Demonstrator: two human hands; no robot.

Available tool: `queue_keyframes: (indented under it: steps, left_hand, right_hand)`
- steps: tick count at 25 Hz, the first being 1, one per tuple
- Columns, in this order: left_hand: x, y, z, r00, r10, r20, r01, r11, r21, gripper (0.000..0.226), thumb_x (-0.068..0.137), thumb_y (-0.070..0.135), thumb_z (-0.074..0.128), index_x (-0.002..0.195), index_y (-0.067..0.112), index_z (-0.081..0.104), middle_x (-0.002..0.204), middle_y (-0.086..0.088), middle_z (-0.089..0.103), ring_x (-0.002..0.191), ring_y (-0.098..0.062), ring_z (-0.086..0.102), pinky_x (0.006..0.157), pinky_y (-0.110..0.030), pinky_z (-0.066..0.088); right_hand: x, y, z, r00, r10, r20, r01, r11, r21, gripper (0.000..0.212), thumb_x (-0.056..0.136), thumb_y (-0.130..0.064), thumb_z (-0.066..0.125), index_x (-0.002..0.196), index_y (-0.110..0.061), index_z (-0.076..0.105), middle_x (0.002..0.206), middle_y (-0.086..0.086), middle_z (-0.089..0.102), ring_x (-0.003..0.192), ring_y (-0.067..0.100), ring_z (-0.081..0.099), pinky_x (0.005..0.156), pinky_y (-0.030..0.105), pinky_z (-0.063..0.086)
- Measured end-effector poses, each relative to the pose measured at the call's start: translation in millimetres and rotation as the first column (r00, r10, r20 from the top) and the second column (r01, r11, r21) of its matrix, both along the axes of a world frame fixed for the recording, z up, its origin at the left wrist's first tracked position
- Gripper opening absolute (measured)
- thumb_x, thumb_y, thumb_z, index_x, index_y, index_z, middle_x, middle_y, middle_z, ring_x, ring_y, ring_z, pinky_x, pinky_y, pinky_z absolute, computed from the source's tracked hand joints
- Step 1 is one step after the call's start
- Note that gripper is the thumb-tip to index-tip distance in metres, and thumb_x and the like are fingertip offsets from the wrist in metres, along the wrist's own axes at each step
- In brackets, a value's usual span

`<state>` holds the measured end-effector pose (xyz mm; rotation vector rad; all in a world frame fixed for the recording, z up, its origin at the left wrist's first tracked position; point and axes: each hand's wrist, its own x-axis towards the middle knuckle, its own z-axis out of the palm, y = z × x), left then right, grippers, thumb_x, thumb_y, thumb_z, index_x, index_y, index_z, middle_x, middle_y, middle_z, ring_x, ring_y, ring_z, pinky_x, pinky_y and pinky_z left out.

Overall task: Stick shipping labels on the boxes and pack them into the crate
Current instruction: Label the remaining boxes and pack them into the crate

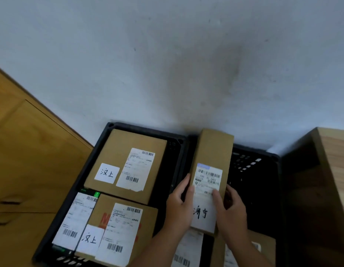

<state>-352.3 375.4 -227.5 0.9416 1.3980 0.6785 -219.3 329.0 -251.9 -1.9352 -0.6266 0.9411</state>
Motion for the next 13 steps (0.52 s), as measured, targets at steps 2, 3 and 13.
queue_keyframes:
  steps: [2,3,13]
  left_hand:
    - [-0.3,7.7,2.2,0.999,-0.031,0.025,0.031,0.999,0.008,0.04,0.103,0.037,0.057,0.142,0.042,0.054,0.119,0.009,0.073,0.091,-0.009,0.076,0.068,-0.028,0.062]
    - [-0.1,10.5,4.1,0.999,-0.042,0.032,0.042,0.999,0.012,0.04,0.102,0.038,0.057,0.142,0.043,0.053,0.119,0.008,0.073,0.091,-0.009,0.076,0.068,-0.028,0.063]
    - [-1.7,1.5,-20.9,0.959,-0.202,-0.198,0.216,0.975,0.049,0.05,0.109,0.032,0.04,0.158,0.035,0.031,0.146,0.009,0.054,0.118,-0.004,0.061,0.094,-0.032,0.058]
  right_hand:
    - [0.4,3.0,5.5,1.0,-0.008,-0.002,0.009,1.0,0.018,0.042,0.094,-0.04,0.065,0.134,-0.03,0.056,0.107,-0.02,0.068,0.088,-0.012,0.066,0.058,0.01,0.054]
    - [1.2,4.5,7.6,1.0,-0.006,-0.006,0.006,1.0,0.029,0.042,0.094,-0.04,0.065,0.134,-0.03,0.055,0.107,-0.019,0.068,0.089,-0.01,0.067,0.059,0.012,0.055]
    - [-1.9,1.4,-18.5,0.996,0.059,-0.06,-0.057,0.998,0.027,0.041,0.096,-0.028,0.066,0.132,-0.037,0.05,0.11,-0.019,0.068,0.097,-0.009,0.066,0.065,0.012,0.056]
